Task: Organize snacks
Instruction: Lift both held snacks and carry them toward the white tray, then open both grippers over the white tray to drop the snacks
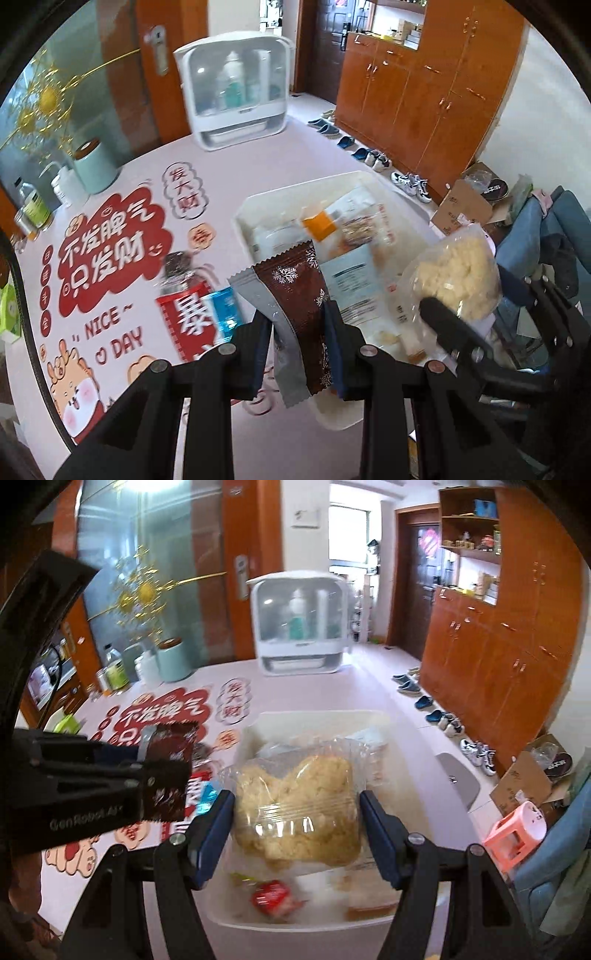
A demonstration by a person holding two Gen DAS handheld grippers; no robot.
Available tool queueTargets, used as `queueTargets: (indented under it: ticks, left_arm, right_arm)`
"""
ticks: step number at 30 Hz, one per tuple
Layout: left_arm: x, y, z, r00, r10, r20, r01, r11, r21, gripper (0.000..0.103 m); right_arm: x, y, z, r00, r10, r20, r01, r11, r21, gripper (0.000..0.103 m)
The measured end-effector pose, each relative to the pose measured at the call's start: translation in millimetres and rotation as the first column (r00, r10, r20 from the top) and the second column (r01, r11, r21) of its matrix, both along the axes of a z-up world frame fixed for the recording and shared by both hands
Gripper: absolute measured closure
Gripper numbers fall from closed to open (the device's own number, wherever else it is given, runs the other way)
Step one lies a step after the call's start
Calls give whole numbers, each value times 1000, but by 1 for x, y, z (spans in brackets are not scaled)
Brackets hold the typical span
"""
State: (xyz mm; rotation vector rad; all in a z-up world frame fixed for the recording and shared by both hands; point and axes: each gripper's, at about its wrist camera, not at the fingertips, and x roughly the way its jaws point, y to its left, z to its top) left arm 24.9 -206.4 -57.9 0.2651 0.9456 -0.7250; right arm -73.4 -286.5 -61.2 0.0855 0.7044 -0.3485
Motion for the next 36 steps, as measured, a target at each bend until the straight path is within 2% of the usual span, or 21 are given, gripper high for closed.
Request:
queueTargets:
  ticks: [7,12,24,25,26,27,28,29,31,36]
  left_arm:
    - [-13,-36,4,1000,4,9,-4,1000,-14,76]
    - [-15,-45,2,1000,13,8,-13,1000,-12,76]
    - [-13,-52,-16,999,30,-42,-29,999,16,74]
    - [-13,-52,-17,998,23,-50,-22,1000,16,65]
    - [-14,-52,-17,998,21,-56,-20,1000,21,50]
    - [-13,-51,-19,998,33,-57,-31,999,37,42]
    - [-12,-50,-20,998,42,-56,-40,998,44,24]
    - [-11,-48,-20,997,49,-58,-46,998,45,13]
    - [-10,-42,-20,996,56,-75,-55,998,23,12]
    - [-9,-36,-22,994,69,-83,-67,997,36,12]
  right_arm:
    - [-9,-46,14,999,-41,35,42,999,-16,34]
    - [-9,-59,17,998,-34,47,35,999,-17,34]
    - [7,-69,-1,1000,5,-26,-5,1000,5,33]
    - [7,-69,-1,1000,5,-26,-5,1000,5,32]
    - [8,-70,-3,999,4,-36,-3,1000,18,30]
    - [12,-73,-9,997,-5,-71,8,999,38,29]
    - [12,-73,-9,997,-5,-71,8,999,38,28]
    - [15,-76,-15,994,-33,-105,37,999,29,27]
    - [15,-80,-18,993,-39,-116,45,998,43,27]
    - [12,-74,-16,993,-43,-110,47,998,30,21]
